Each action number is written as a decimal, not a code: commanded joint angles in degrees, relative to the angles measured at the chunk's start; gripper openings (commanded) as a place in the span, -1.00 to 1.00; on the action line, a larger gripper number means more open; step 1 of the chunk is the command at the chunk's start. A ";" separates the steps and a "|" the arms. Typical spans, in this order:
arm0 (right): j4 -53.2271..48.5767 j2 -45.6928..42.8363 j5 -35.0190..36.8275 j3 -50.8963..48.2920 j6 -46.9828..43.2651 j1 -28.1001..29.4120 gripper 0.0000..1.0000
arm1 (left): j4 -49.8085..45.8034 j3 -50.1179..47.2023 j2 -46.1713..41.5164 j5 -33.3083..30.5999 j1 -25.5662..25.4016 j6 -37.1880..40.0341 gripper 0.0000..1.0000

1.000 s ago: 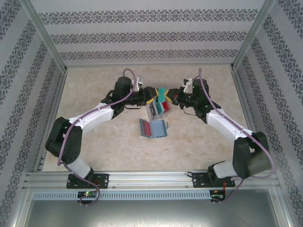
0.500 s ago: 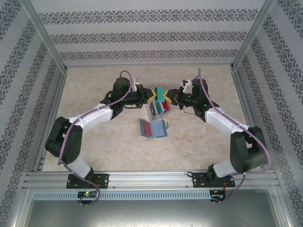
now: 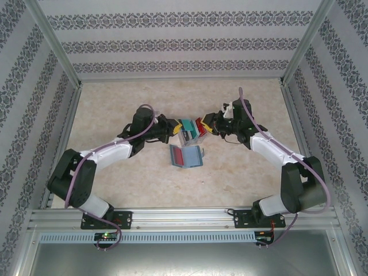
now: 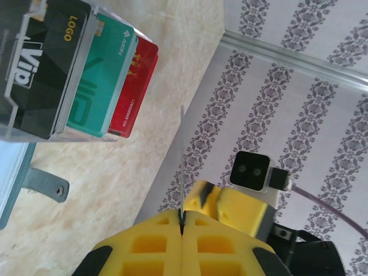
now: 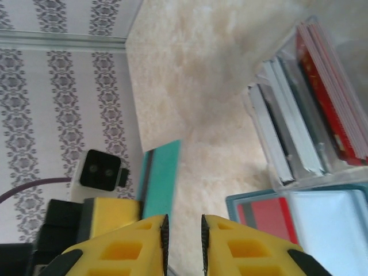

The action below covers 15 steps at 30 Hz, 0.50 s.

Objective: Put the credit cards into the card holder

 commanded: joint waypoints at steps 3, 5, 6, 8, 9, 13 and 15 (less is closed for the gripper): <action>-8.67 -1.14 4.90 -0.79 -8.90 3.42 -0.51 | -8.11 -0.61 -4.51 -3.23 -0.15 1.95 -1.00; -10.25 -1.14 7.12 -1.34 -11.83 5.14 -0.50 | -12.74 1.19 -5.88 -5.02 -0.79 11.26 -1.00; -11.21 -1.30 8.86 -1.70 -13.11 6.18 -0.51 | -16.82 2.48 -6.43 -5.78 -1.33 17.14 -1.00; -11.96 -1.81 11.31 -3.07 -13.77 7.75 -0.50 | -24.46 4.22 -7.16 -7.63 -2.94 26.43 -1.00; -11.77 -2.31 12.20 -4.17 -13.39 8.59 -0.50 | -28.58 4.65 -7.53 -8.61 -3.83 29.58 -1.00; -8.20 -2.62 11.30 -6.68 -11.90 10.93 -0.70 | -20.28 -2.95 -9.46 -10.91 -7.39 32.88 -1.00; -8.26 -1.30 10.96 -6.44 -11.75 11.88 -0.80 | -13.43 -6.94 -8.71 -11.29 -8.82 32.93 -1.00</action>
